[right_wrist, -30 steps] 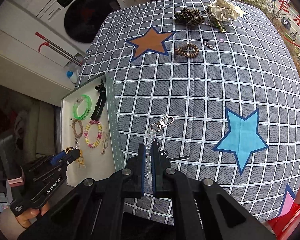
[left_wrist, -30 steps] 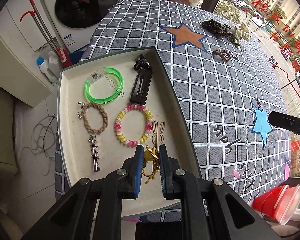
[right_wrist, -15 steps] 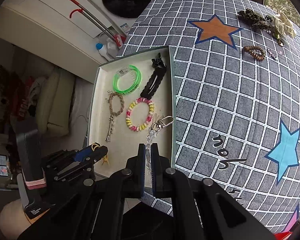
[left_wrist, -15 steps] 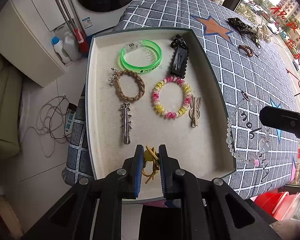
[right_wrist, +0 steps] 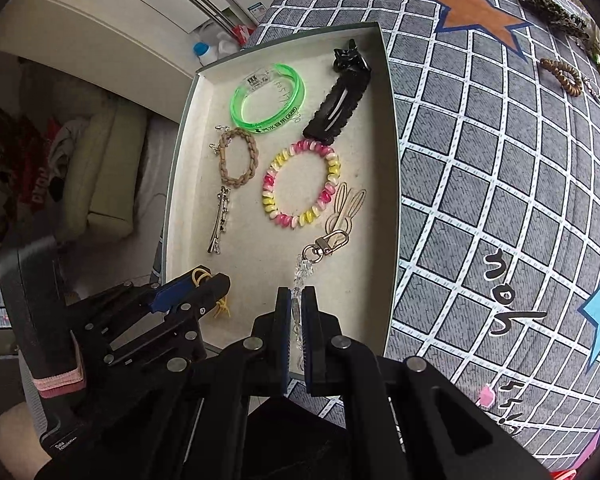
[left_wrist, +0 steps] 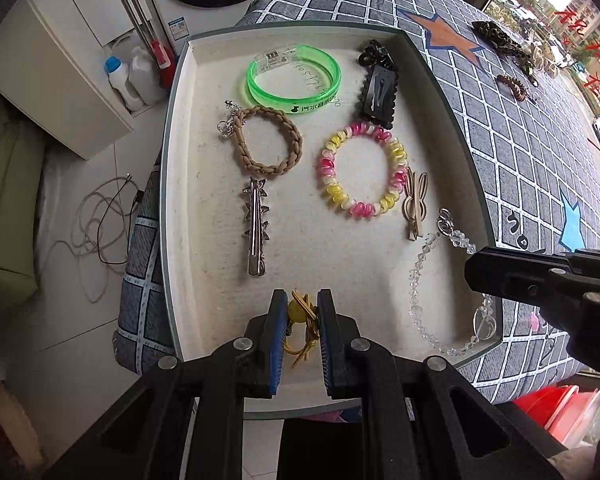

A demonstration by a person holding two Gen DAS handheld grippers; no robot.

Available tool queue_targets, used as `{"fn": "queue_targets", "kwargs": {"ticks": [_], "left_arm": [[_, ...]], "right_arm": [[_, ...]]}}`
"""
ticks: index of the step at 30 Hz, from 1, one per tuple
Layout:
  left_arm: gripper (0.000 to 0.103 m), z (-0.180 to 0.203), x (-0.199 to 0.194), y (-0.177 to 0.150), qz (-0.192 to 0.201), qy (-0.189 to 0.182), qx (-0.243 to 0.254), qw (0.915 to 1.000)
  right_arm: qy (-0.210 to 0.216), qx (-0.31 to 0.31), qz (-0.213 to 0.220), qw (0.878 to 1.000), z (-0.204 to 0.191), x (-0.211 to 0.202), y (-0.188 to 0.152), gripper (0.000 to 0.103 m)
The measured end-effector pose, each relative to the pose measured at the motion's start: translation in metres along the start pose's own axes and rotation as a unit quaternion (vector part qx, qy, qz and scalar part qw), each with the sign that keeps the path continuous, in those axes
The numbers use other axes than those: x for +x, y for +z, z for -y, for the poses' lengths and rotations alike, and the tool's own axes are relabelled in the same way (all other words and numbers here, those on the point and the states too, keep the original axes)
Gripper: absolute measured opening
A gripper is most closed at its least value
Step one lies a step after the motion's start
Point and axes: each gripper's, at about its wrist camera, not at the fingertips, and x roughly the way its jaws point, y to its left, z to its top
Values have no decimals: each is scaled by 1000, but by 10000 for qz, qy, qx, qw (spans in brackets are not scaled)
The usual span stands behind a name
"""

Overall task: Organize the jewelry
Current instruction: 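Carry the yellow bracelet with left tool while right tool carries the crystal chain to the tray, then open right tool to drop the crystal chain while left tool releases the yellow bracelet in the tray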

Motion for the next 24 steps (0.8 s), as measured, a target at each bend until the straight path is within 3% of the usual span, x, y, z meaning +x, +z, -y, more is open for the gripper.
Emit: {"fn": "queue_targets", "kwargs": {"ticks": [24], "left_arm": [[23, 6, 27, 0, -178, 182, 127, 9996]], "right_arm": [[-652, -140, -418, 9969, 15, 56, 12, 6]]}}
